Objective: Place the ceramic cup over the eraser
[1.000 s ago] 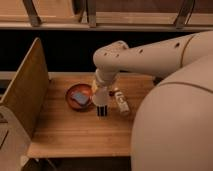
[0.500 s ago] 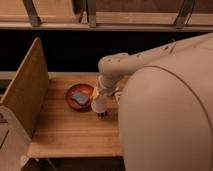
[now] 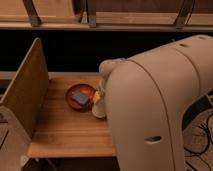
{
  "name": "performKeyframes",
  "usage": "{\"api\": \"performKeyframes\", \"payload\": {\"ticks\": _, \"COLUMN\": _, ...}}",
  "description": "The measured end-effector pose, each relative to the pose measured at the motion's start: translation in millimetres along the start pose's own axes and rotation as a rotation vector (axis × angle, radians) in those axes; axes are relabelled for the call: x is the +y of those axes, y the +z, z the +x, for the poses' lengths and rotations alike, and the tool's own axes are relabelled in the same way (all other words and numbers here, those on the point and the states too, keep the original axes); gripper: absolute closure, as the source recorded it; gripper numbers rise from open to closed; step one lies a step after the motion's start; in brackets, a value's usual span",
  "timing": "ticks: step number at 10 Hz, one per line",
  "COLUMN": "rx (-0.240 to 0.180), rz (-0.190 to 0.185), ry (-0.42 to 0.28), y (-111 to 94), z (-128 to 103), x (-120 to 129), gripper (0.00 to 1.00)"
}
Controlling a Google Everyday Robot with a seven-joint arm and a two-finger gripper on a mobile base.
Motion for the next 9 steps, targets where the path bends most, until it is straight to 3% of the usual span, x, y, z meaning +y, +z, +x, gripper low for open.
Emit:
{"api": "performKeyframes", "payload": {"ticks": 2, "rx": 0.004, "rz": 0.000, "ry": -0.001, "y": 0.9, "z": 0.5, "x": -0.1, "gripper": 0.96}}
{"api": "performKeyframes", "payload": {"ticks": 9, "rx": 0.004, "rz": 0.000, "ry": -0.001, "y": 0.9, "z": 0.4, "x": 0.1, "gripper": 0.25}}
